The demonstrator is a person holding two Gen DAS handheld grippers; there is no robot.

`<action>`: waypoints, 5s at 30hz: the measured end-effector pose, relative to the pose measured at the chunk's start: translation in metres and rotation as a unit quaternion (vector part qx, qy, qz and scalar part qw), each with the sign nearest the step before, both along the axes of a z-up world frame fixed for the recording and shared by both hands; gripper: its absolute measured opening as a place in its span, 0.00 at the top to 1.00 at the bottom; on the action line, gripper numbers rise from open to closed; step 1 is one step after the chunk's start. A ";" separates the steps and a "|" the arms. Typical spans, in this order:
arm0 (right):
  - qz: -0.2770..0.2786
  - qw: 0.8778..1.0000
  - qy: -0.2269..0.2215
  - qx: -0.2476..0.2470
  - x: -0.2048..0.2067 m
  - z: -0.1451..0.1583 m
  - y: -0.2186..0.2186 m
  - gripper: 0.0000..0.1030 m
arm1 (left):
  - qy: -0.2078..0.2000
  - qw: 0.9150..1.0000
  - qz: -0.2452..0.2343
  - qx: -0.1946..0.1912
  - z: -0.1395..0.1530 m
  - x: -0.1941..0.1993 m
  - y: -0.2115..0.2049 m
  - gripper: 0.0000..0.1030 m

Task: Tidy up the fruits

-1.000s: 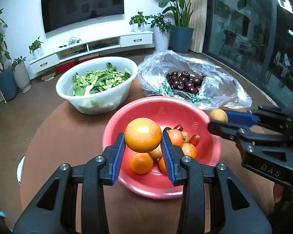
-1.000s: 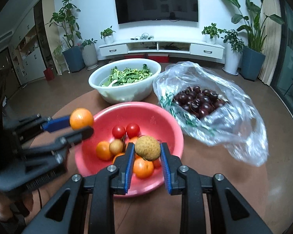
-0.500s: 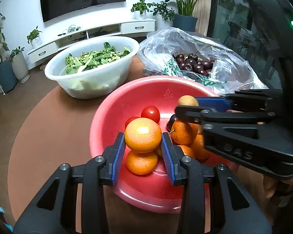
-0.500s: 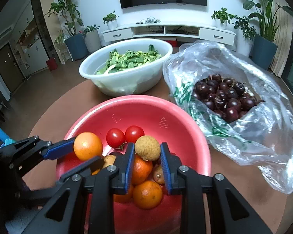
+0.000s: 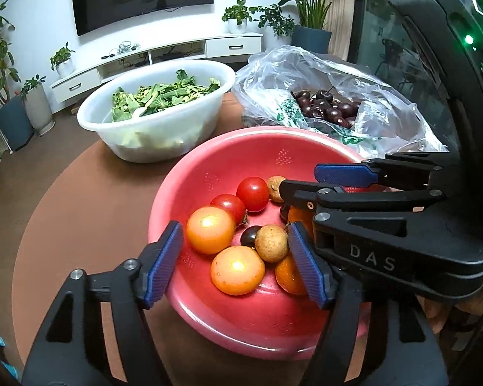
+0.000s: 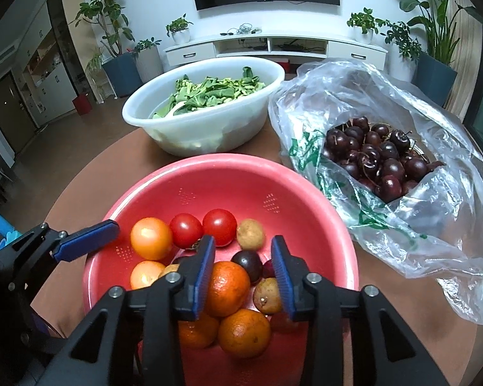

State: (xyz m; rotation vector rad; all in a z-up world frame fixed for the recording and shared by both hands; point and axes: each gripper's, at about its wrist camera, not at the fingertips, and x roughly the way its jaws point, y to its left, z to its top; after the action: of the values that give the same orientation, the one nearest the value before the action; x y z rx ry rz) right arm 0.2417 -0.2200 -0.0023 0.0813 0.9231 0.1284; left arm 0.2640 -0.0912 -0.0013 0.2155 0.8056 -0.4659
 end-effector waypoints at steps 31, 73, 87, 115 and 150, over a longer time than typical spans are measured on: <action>-0.077 0.960 -0.266 -0.048 -0.228 0.135 0.005 0.00 | -0.130 0.969 0.203 -0.053 0.111 -0.205 0.088 0.00; -0.113 0.990 -0.083 -0.021 -0.283 0.069 0.020 0.00 | -0.037 0.979 0.199 -0.027 0.047 -0.258 0.086 0.00; -0.113 0.990 -0.082 -0.022 -0.283 0.068 0.021 0.00 | -0.037 0.979 0.199 -0.026 0.043 -0.256 0.086 0.00; -0.112 0.990 -0.082 -0.023 -0.284 0.069 0.021 0.00 | -0.038 0.979 0.199 -0.025 0.043 -0.257 0.085 0.00; -0.112 0.990 -0.082 -0.024 -0.284 0.070 0.021 0.00 | -0.038 0.979 0.199 -0.023 0.041 -0.257 0.084 0.00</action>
State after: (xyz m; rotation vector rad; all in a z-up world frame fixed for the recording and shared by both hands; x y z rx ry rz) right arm -0.0421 -0.1988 0.0678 0.1284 0.7475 -0.0950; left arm 0.0071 -0.0069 0.0399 0.0262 0.7393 -0.0976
